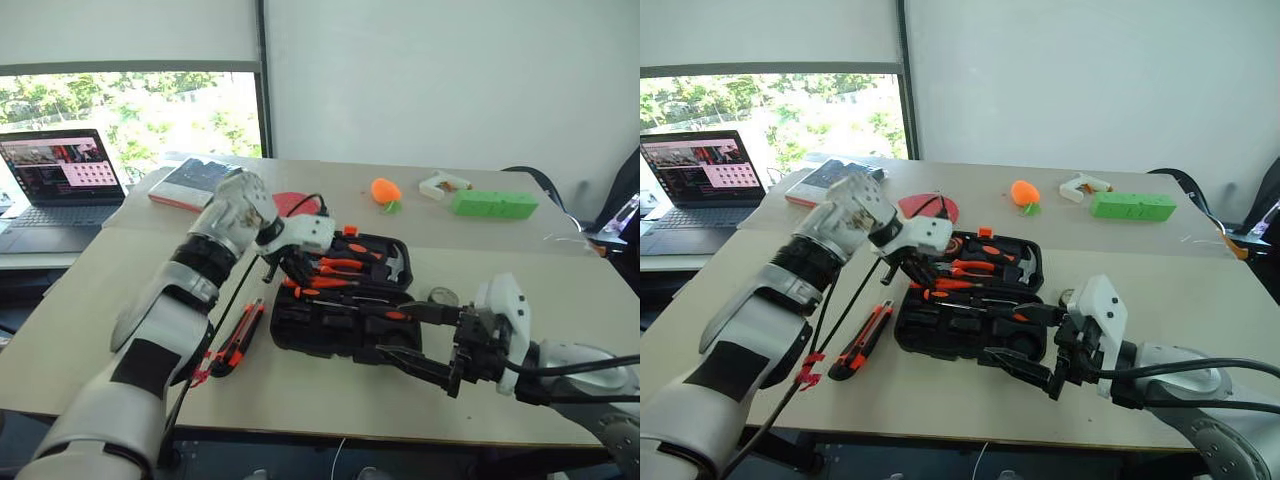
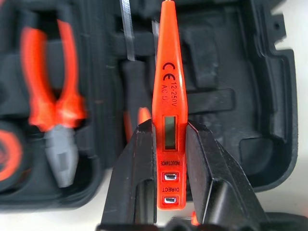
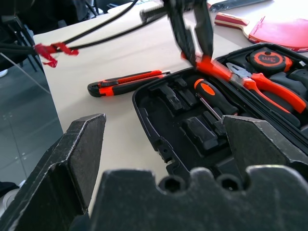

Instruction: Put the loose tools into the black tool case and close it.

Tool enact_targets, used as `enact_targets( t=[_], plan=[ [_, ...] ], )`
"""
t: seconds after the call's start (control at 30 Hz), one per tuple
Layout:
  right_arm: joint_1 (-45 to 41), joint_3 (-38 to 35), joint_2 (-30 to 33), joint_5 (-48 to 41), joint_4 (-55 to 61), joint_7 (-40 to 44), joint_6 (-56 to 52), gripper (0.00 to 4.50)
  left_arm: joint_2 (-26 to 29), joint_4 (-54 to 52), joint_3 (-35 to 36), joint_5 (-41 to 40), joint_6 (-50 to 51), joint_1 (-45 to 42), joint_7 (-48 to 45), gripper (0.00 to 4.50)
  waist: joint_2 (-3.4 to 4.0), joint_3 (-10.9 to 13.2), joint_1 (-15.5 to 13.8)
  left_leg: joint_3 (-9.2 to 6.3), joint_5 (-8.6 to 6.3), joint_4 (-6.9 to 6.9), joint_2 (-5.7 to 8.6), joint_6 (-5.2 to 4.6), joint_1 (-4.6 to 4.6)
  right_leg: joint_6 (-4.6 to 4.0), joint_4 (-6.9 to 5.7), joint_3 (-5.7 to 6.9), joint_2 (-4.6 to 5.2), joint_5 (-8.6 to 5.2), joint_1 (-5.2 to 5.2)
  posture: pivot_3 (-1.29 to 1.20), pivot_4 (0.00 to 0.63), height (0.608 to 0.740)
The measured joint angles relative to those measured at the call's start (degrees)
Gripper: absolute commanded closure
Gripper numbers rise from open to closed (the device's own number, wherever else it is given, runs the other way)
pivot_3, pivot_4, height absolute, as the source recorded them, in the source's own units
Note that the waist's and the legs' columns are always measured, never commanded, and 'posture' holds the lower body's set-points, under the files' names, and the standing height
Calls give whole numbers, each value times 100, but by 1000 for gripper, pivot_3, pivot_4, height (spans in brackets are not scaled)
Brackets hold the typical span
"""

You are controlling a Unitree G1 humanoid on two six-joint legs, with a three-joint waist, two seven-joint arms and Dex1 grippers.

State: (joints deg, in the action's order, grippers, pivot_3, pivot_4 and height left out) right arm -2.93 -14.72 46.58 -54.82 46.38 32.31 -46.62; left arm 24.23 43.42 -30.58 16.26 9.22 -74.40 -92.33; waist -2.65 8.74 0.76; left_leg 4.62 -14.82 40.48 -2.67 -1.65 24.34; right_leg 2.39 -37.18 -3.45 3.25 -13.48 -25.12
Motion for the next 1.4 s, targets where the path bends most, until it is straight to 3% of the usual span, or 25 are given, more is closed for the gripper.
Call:
enact_targets(
  t=[0.67,1.4],
  plan=[
    [145,-1,-194,22,141,-418,152,0,-254,-422,-324,290,1000,321,84,4081,0,0,-32,-15,0,2,4,0,3,4,4,0,2,1,1,0,150,736],
    [101,131,-414,229,133,-620,244,0,-264,-482,-426,422,948,461,232,4081,15,-9,-16,-24,0,2,4,-1,-9,4,4,-1,2,1,11,0,150,736]
  ],
)
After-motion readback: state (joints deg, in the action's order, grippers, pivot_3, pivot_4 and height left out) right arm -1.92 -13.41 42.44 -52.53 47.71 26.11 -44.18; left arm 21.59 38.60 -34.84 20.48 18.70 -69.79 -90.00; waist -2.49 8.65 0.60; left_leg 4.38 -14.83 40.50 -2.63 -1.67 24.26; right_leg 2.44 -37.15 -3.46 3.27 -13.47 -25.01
